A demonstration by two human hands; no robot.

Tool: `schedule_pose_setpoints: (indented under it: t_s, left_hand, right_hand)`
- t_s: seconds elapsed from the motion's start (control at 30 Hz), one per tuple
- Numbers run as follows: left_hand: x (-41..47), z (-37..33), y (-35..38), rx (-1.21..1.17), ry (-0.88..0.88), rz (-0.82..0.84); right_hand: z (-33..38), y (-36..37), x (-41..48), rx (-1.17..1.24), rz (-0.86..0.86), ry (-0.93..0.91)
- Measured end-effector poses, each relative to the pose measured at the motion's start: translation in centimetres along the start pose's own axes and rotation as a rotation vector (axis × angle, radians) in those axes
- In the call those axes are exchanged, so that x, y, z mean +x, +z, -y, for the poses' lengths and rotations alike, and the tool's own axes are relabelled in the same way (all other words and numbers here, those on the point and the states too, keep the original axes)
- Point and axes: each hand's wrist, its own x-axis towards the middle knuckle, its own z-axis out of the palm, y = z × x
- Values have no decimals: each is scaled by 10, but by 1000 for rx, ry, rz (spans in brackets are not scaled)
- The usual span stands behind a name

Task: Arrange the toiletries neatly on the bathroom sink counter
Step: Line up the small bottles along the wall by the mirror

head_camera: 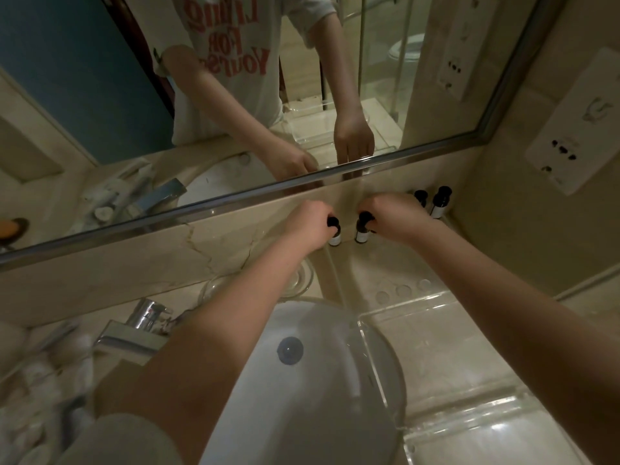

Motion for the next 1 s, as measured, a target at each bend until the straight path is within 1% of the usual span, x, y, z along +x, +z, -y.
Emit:
schedule_pose_setpoints:
  t_s: [0.1, 0.23, 0.37, 0.57, 0.87, 1.0]
  left_hand:
    - [4, -2, 2, 18, 1, -1]
    - [11, -2, 8, 47, 18, 21]
    - [18, -2, 9, 75, 18, 34]
    - [23, -3, 8, 125, 20, 44]
    - [20, 0, 8, 104, 6, 44]
    - [17, -1, 6, 106, 5, 39]
  right_hand:
    - [3, 0, 7, -11, -34, -30]
    - [9, 1, 13, -67, -22, -55]
    - [7, 1, 19, -57, 0, -29]
    - [6, 0, 20, -15, -14, -21]
    - [3, 4, 19, 30, -45, -18]
    - [4, 1, 17, 11, -49, -18]
